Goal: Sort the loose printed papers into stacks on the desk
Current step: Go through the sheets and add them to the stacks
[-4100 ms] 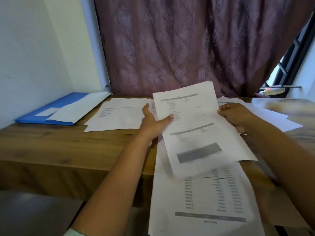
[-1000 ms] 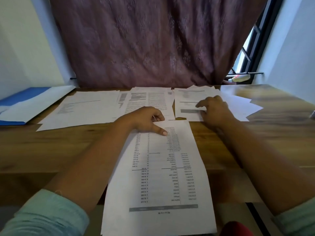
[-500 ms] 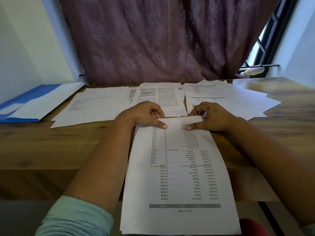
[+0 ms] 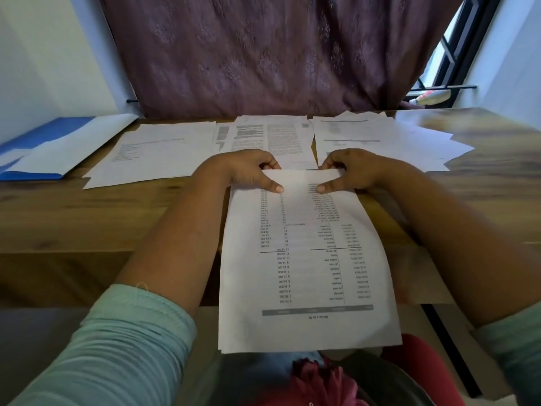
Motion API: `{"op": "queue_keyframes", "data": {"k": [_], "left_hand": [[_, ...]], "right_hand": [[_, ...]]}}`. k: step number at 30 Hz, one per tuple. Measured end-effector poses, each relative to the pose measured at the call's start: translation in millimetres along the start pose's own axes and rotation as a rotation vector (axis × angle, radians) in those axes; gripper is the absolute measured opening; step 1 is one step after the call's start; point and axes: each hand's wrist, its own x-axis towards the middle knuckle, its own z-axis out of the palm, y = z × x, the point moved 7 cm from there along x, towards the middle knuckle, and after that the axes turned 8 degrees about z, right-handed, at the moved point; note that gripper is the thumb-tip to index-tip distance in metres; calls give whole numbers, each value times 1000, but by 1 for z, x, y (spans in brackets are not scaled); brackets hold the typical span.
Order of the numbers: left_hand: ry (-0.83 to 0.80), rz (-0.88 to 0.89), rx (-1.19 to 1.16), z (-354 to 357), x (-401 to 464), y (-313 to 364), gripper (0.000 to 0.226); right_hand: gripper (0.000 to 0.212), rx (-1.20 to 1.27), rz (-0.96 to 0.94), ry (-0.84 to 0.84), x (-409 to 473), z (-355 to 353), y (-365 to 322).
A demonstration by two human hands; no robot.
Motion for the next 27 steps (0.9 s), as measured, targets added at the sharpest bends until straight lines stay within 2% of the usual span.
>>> {"op": "queue_keyframes", "data": {"k": [3, 6, 9, 12, 14, 16, 18, 20, 23, 25, 27], "left_hand": [[74, -13, 29, -2, -7, -1, 45], [244, -28, 114, -10, -21, -1, 56], [395, -18, 15, -11, -40, 0, 57], [511, -64, -113, -12, -66, 0, 63], [551, -118, -261, -14, -85, -7, 65], [584, -147, -503, -19, -110, -17, 71], [603, -114, -825, -25, -130, -30, 78], [569, -7, -1184, -27, -141, -39, 81], [504, 187, -1579, -22, -144, -31, 92], [520, 223, -1692, -14, -136, -21, 97], [573, 209, -1702, -6, -128, -10, 86]], "right_hand": [[67, -55, 32, -36, -4, -1, -6], [68, -95, 50, -32, -5, -5, -12], [69, -66, 14, 4, -11, -10, -21], [60, 49, -2, 23, -23, -17, -25], [48, 327, -23, -50, -34, -22, -20], [42, 763, -79, -154, -46, -29, -13], [55, 1047, -117, -136, -55, -41, 0], [64, 1223, -77, -31, -57, -46, 13], [45, 1455, 94, 103, -61, -32, 20], [35, 1575, 219, 144, -63, -13, 21], [37, 1636, 290, 207, -64, 0, 26]]}}
